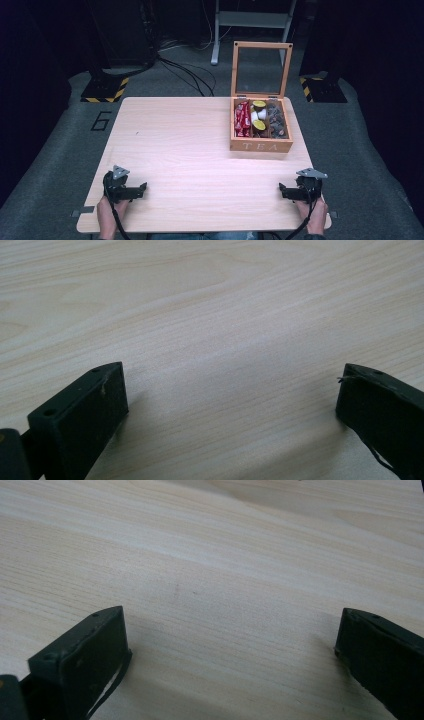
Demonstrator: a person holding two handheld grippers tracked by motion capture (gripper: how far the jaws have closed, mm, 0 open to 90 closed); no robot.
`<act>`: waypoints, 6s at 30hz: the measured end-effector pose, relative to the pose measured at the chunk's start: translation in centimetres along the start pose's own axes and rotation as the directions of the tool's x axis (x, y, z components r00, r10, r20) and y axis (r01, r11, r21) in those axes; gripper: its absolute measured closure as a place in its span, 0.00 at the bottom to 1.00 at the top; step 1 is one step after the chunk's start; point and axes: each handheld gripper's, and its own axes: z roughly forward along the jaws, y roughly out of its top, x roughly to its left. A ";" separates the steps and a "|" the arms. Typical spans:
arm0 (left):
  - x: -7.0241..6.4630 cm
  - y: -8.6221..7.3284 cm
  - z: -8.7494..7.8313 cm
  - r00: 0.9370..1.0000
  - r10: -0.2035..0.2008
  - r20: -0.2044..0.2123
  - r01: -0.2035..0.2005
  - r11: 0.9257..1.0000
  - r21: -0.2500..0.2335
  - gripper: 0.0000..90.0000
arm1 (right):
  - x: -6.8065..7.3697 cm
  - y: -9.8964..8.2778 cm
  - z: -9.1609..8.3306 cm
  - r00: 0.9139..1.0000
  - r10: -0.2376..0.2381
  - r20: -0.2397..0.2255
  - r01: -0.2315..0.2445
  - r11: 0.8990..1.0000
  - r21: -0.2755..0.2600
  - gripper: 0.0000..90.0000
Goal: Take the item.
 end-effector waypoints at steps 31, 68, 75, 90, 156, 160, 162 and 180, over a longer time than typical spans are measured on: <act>-0.2 0.0 0.0 1.000 -0.009 -0.013 0.009 1.000 -0.002 0.00 | 0.6 3.5 -1.8 0.994 0.015 -0.108 -0.021 0.998 -0.056 0.00; -0.2 -0.1 -0.1 1.000 -0.010 -0.015 0.010 1.000 -0.001 0.00 | 2.0 13.8 0.2 0.960 -0.036 -0.276 0.013 0.997 -0.082 0.01; -0.2 -0.1 -0.1 1.000 -0.010 -0.014 0.010 1.000 -0.001 0.00 | 2.3 16.6 1.3 0.958 -0.046 -0.284 0.024 0.996 -0.081 0.03; -0.2 -0.1 -0.1 1.000 -0.010 -0.016 0.010 1.000 -0.004 0.00 | 1.8 20.6 6.1 0.954 0.017 -0.300 -0.026 0.999 -0.025 0.09; -0.2 -0.1 -0.2 1.000 -0.009 -0.014 0.009 1.000 0.007 0.00 | 0.6 21.0 10.6 0.959 0.149 -0.239 -0.142 0.989 0.043 0.44; -0.2 -0.1 -0.2 1.000 -0.009 -0.014 0.010 1.000 0.006 0.00 | 0.5 21.1 10.0 0.957 0.145 -0.250 -0.144 0.989 0.021 0.44; -0.2 -0.1 -0.2 1.000 -0.009 -0.014 0.009 1.000 0.007 0.00 | 0.5 21.1 9.8 0.958 0.146 -0.247 -0.147 0.989 0.015 0.44; -0.2 -0.1 -0.2 1.000 -0.009 -0.014 0.010 1.000 0.007 0.00 | 1.6 21.3 7.5 0.966 0.104 -0.238 -0.117 0.992 -0.040 0.44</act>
